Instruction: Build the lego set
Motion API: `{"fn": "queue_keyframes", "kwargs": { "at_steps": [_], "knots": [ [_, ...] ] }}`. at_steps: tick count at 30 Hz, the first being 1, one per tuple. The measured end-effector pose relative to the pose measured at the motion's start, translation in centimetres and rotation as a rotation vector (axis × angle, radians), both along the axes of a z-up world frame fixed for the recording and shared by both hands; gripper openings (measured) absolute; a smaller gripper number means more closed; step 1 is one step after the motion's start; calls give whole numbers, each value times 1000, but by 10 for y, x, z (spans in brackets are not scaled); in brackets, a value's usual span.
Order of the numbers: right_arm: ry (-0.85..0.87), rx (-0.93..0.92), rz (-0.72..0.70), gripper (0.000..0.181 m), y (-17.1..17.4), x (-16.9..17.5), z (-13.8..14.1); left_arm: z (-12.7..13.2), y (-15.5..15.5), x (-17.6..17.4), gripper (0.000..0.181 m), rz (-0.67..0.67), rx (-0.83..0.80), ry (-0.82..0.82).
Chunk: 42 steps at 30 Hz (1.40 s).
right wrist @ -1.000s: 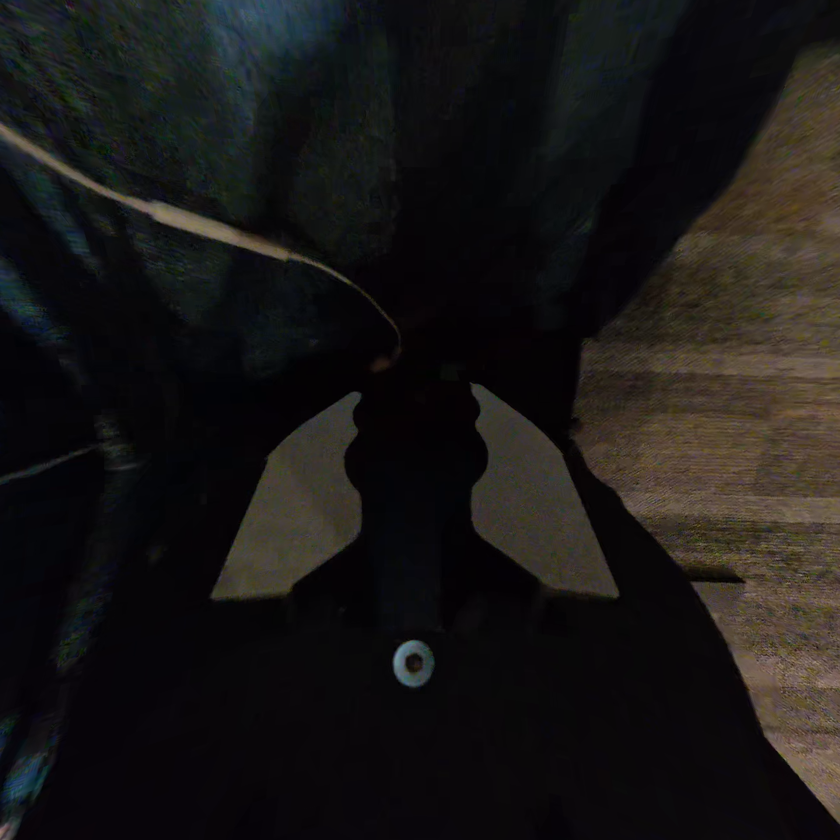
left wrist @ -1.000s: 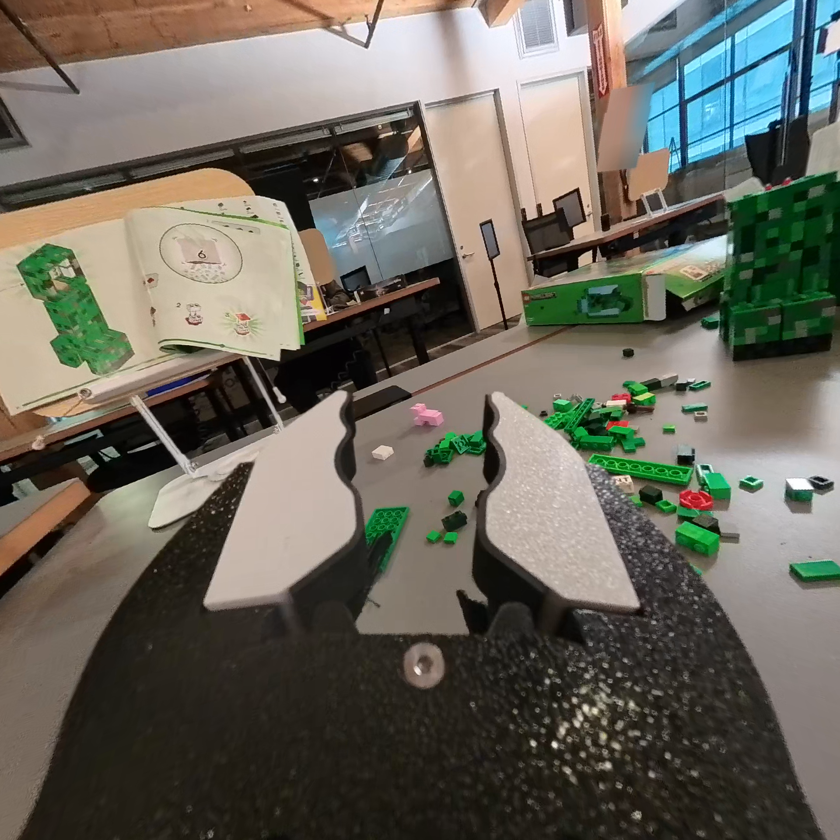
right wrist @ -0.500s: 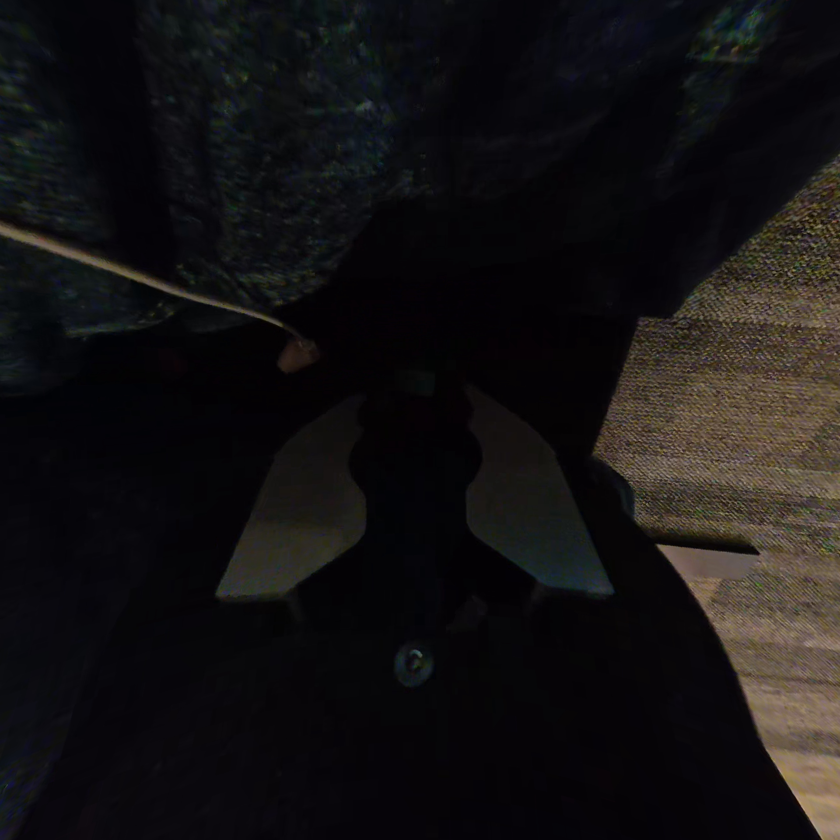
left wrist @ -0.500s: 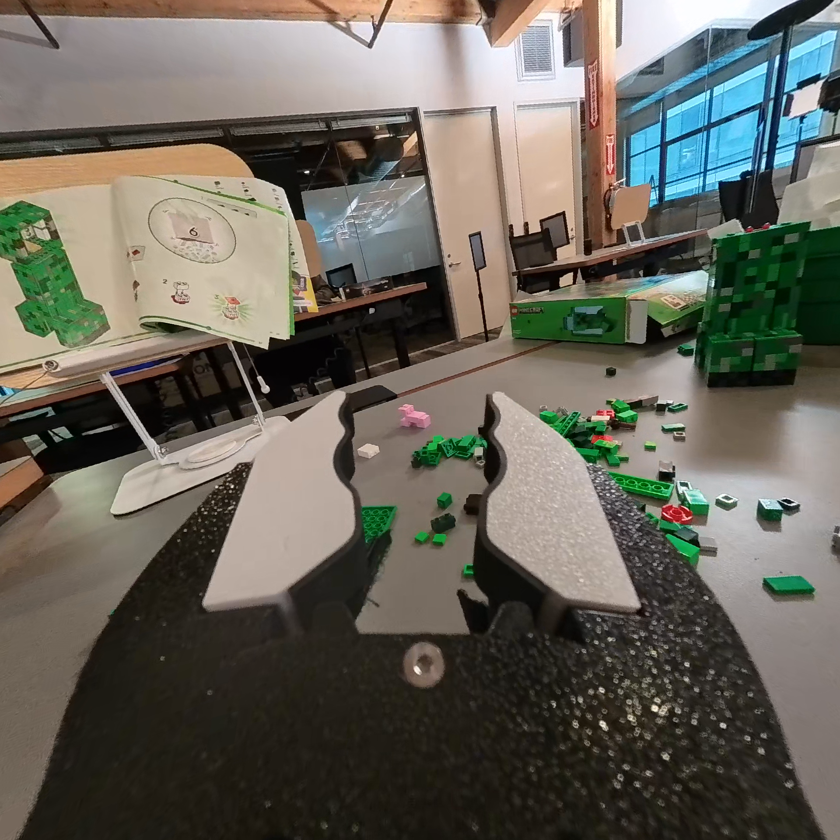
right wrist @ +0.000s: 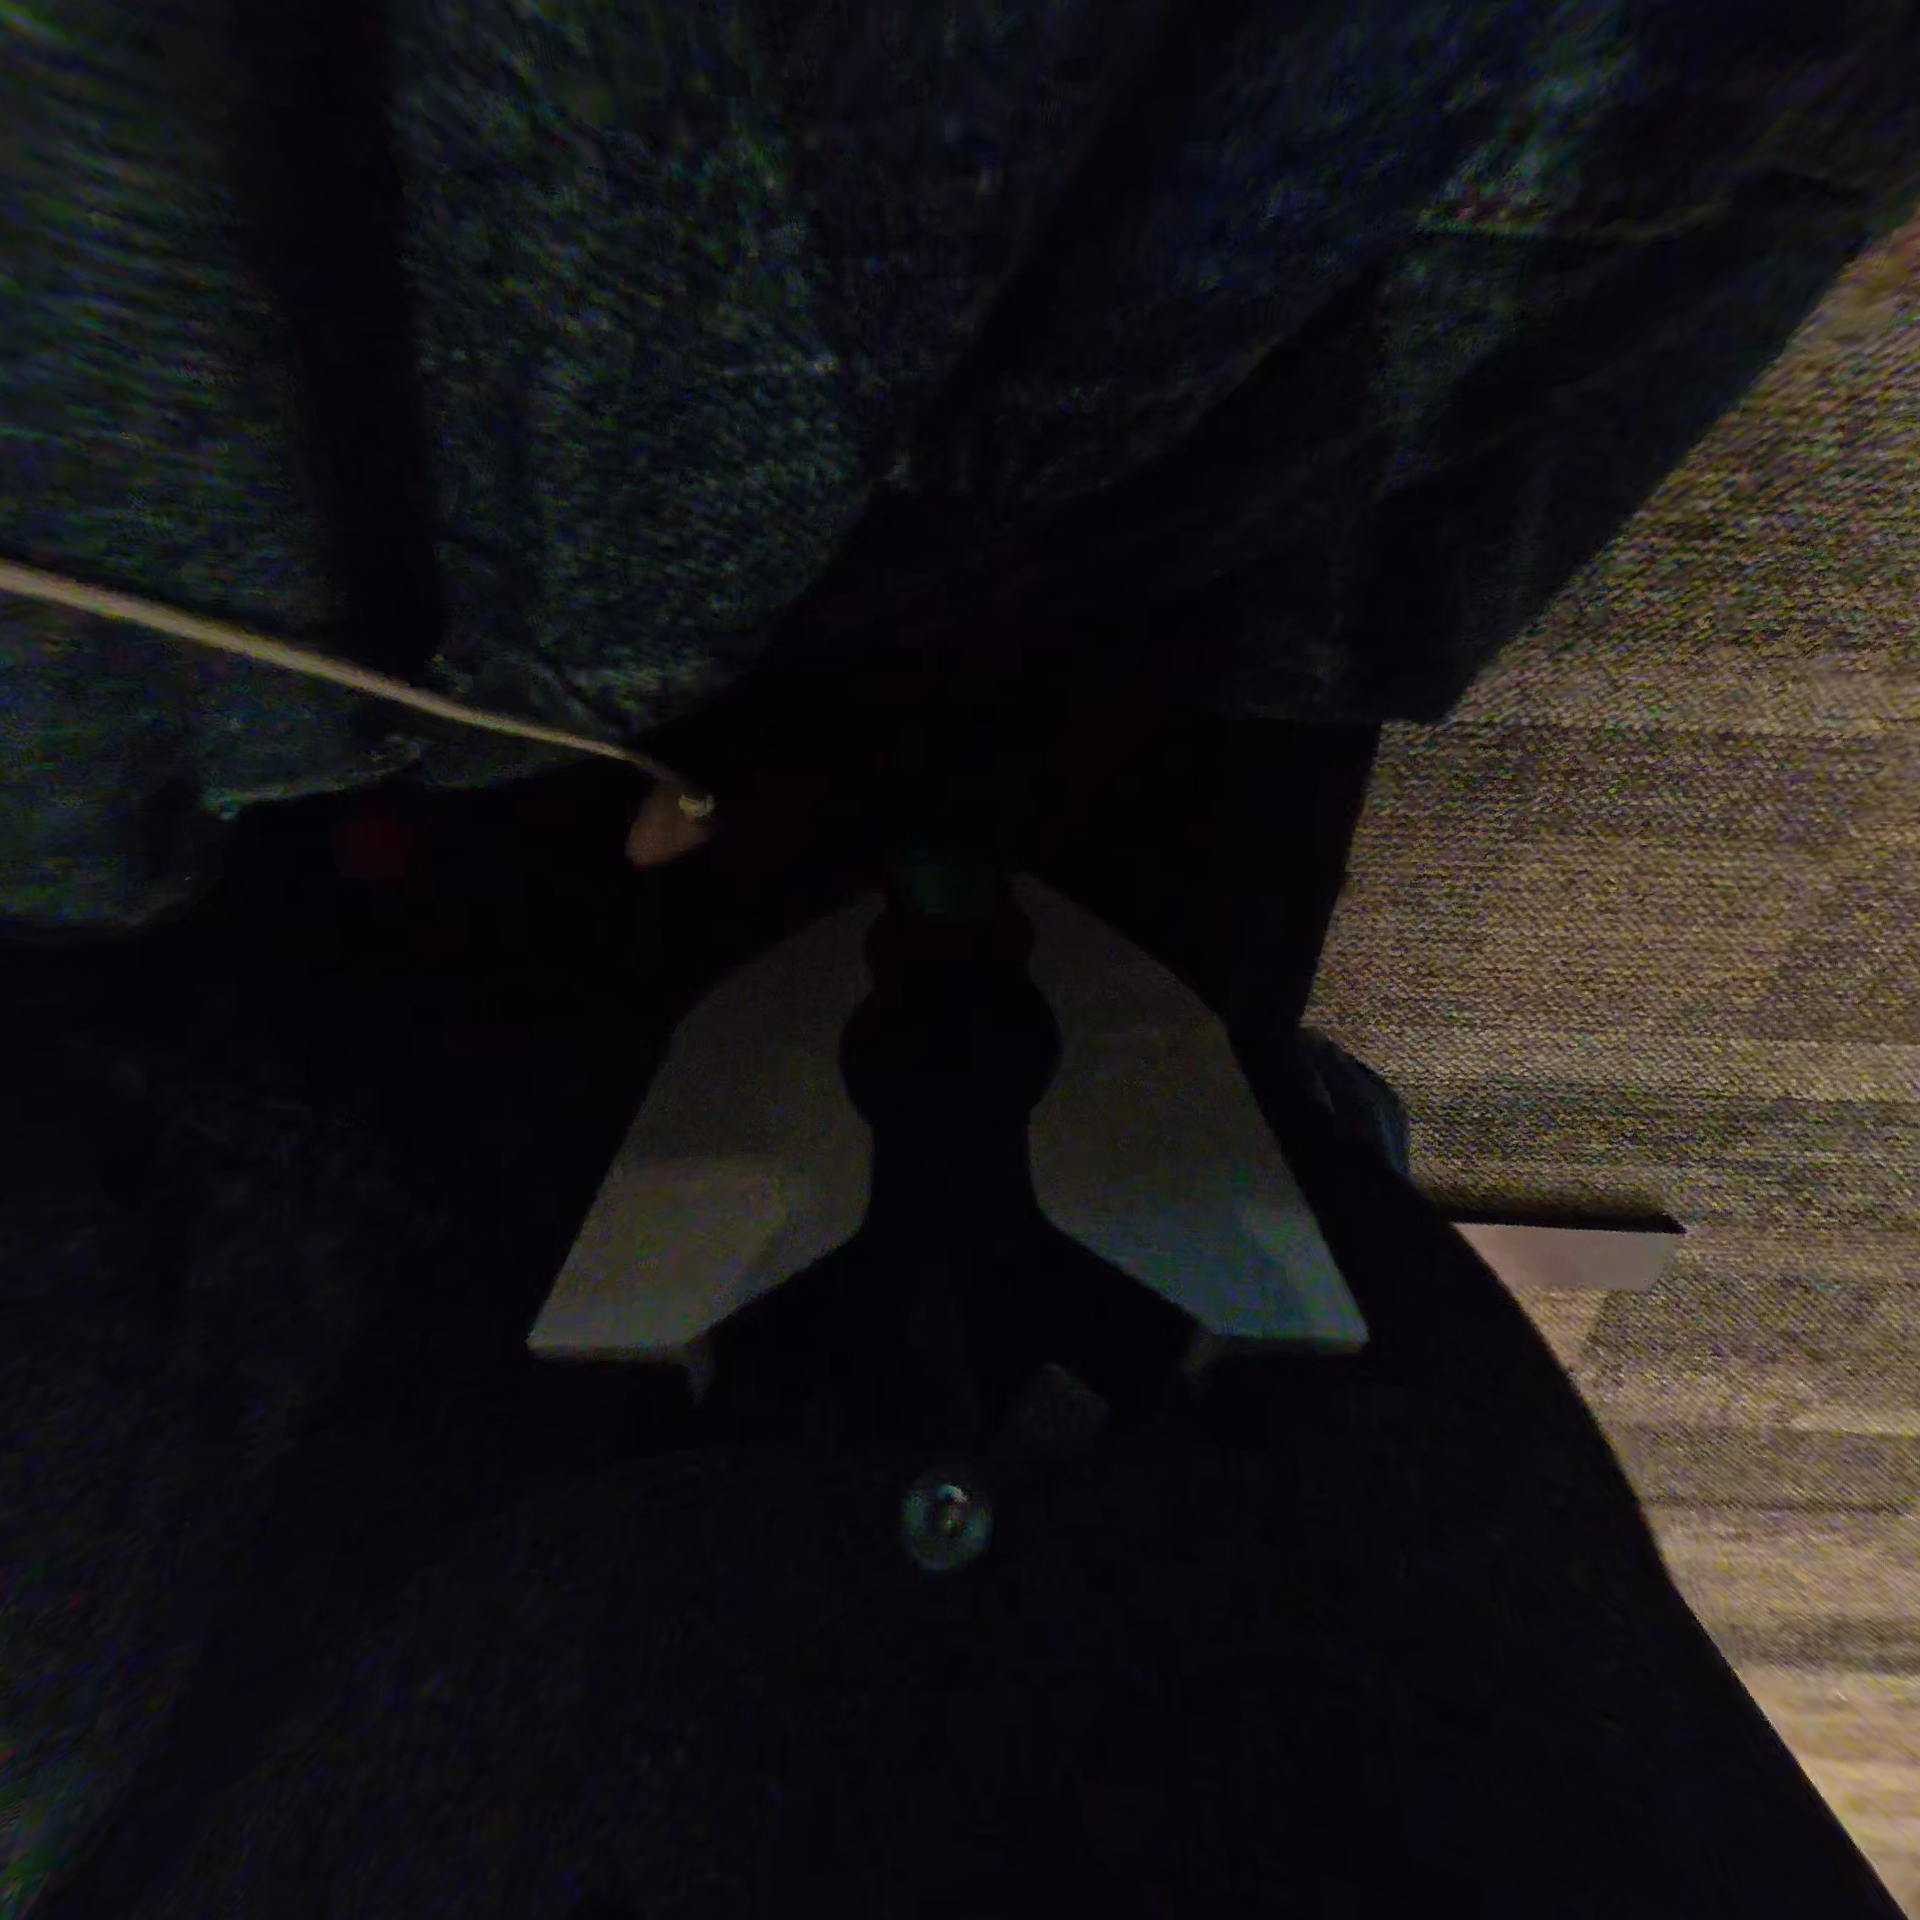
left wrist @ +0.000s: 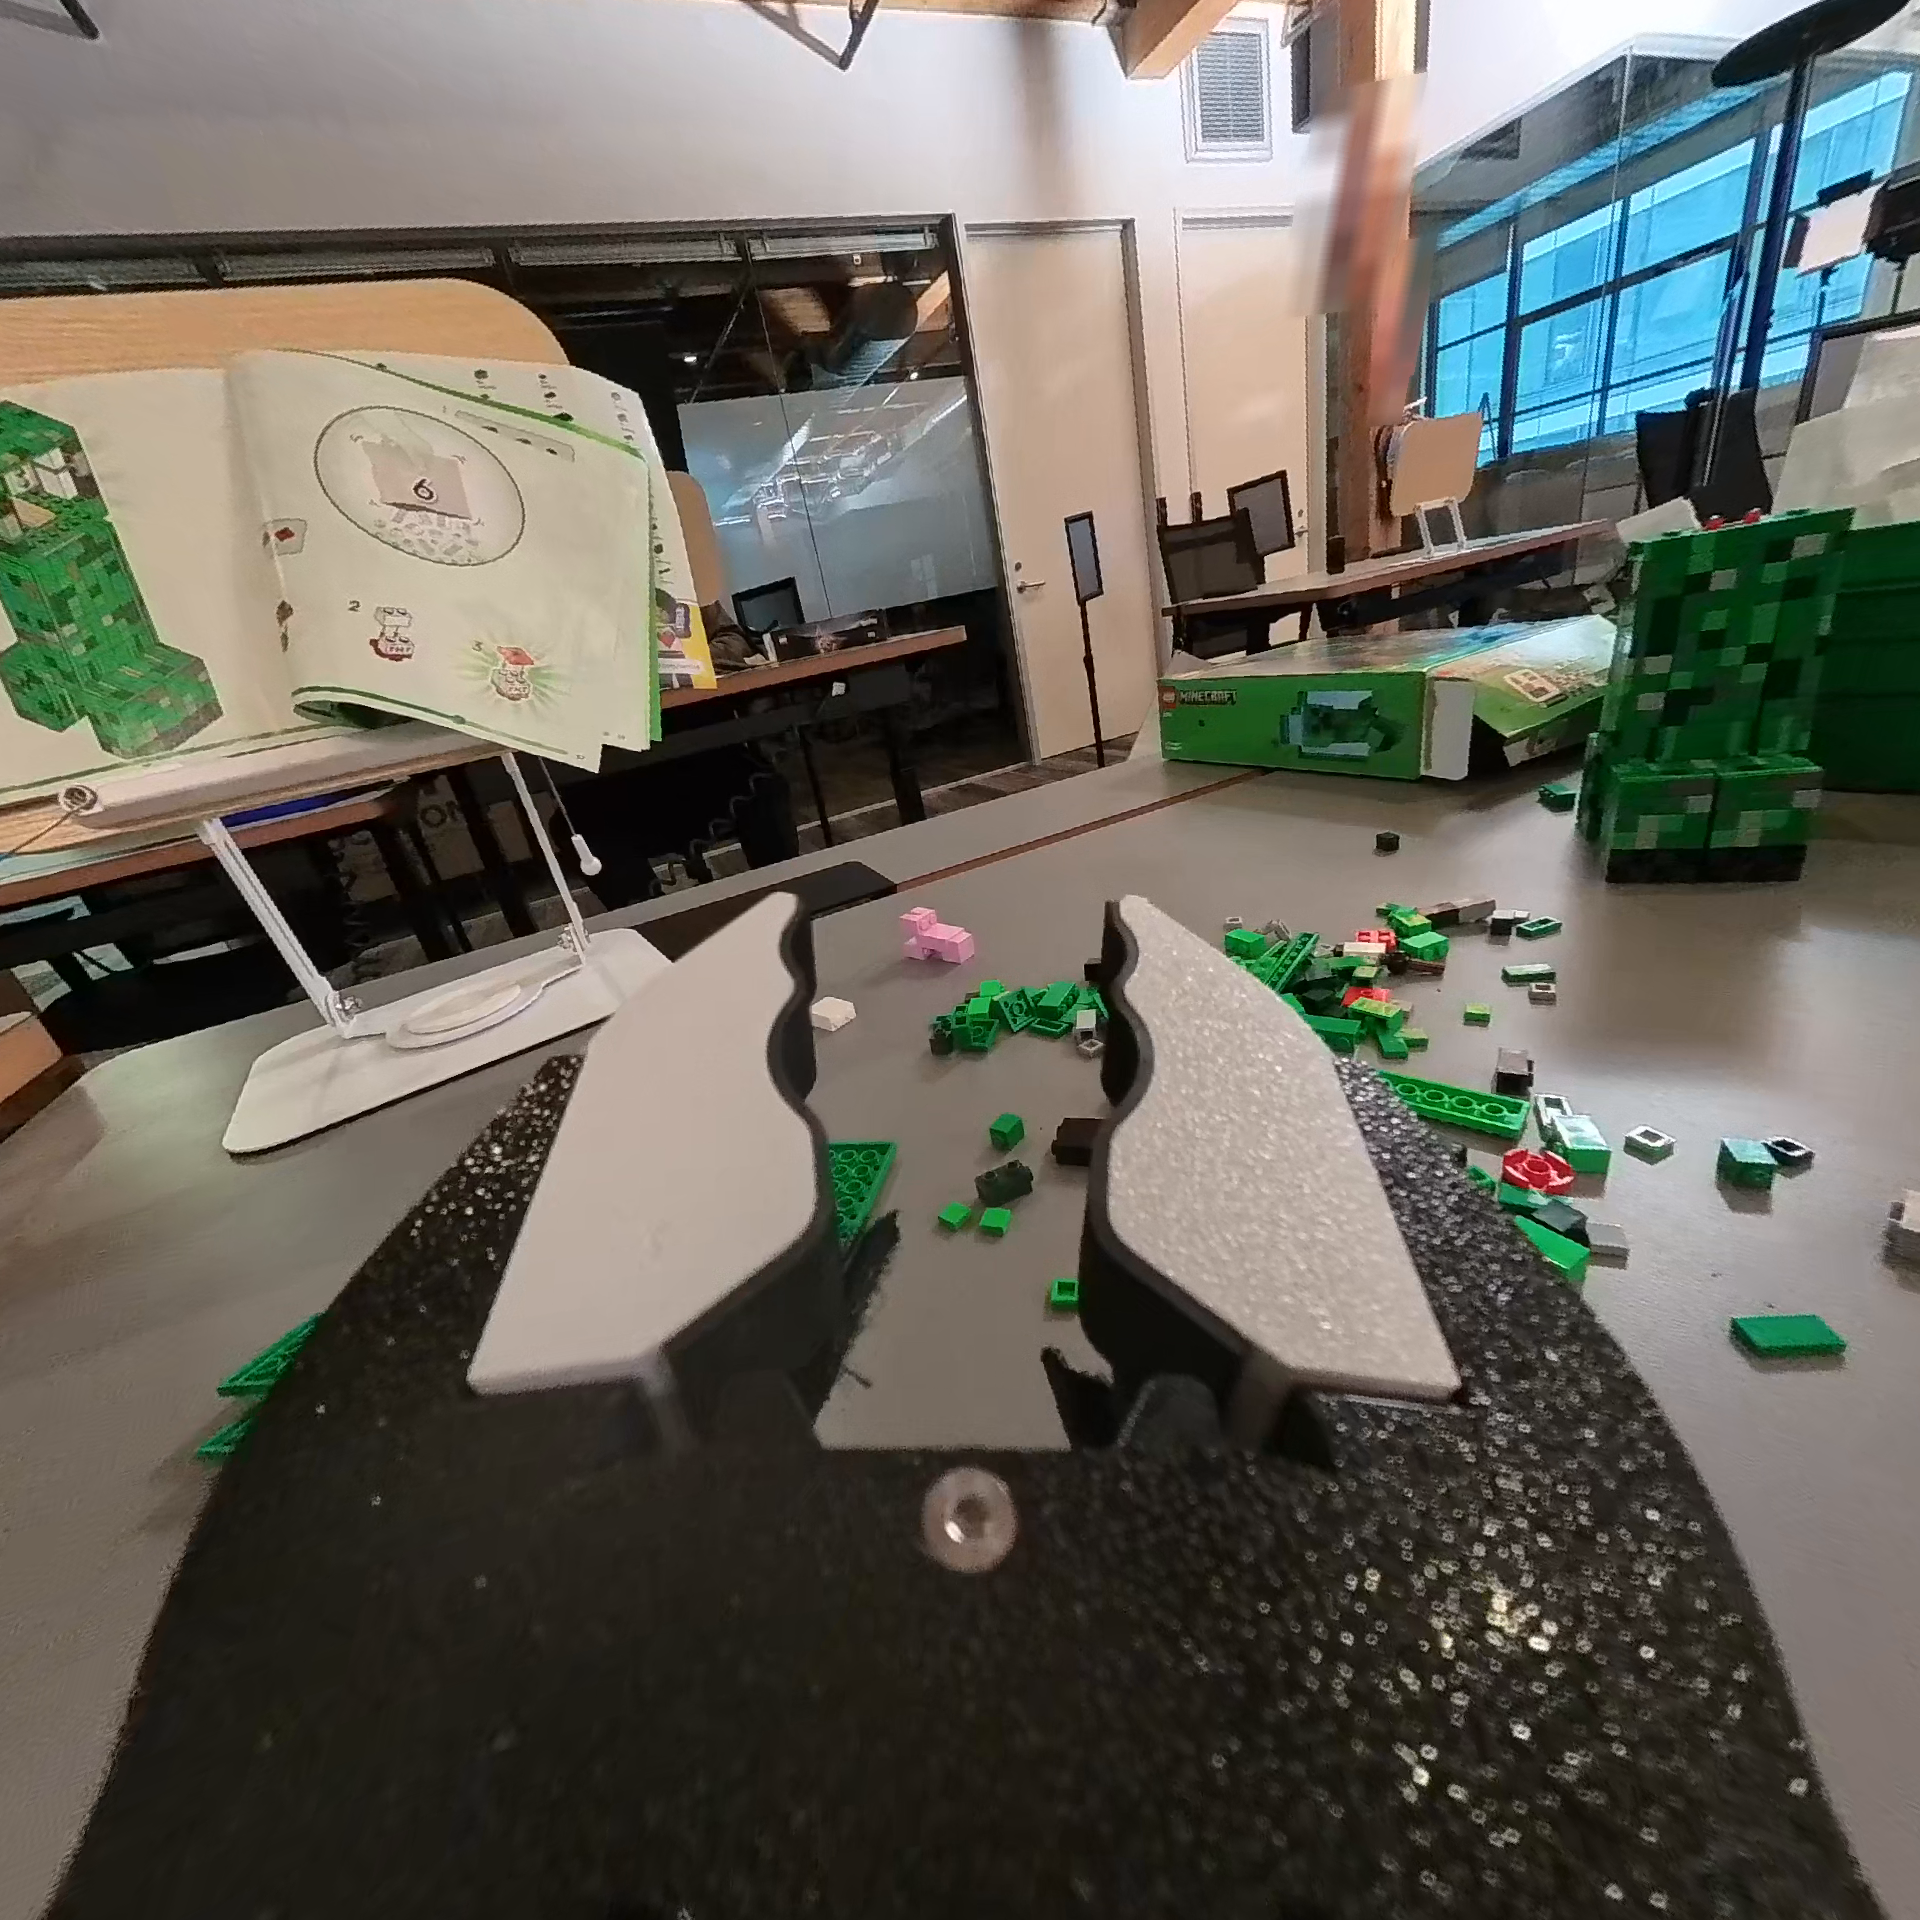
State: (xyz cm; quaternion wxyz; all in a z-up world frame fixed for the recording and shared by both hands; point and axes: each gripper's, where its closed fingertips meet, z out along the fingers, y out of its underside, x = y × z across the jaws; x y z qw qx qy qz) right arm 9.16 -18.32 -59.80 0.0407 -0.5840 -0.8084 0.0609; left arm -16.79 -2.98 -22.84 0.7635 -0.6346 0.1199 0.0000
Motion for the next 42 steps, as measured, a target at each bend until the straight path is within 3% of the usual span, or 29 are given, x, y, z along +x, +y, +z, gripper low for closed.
{"fn": "queue_keyframes", "kwargs": {
  "at_steps": [1, 6, 13, 16, 19, 23, 26, 28, 30, 39, 42],
  "knots": [
    [19, 6, -5, 18, 0, -1, 8, 0, 0, 0, 52, -1, -3, -3],
    [115, -23, -49, 18, -26, -1, 66, -2, 2, -1, 52, -8, -14, -18],
    [385, 20, -73, 17, -60, 3, 194, -2, 2, -1, 51, -2, -18, -13],
    [560, 145, -122, 17, -36, -1, 268, -2, 2, -1, 50, -3, -18, -13],
    [602, 320, -228, 17, 30, 8, 314, -2, 2, -1, 50, -7, -18, -20],
    [419, 479, -307, 17, 118, 30, 292, -2, 1, -2, 50, -9, -14, -26],
    [392, 571, -280, 18, 143, 28, 282, -2, 1, -3, 50, -9, -14, -32],
    [374, 592, -270, 18, 148, 26, 277, -2, 2, -3, 50, -12, -18, -38],
    [363, 576, -294, 38, 150, 25, 273, -2, 3, -3, 50, -17, -21, -43],
    [403, 606, -367, 43, 146, 24, 285, -4, 3, -3, 50, -20, -28, -50],
    [499, 515, -431, 48, 131, 19, 296, -4, 3, -3, 50, -21, -30, -53]
  ]
}}
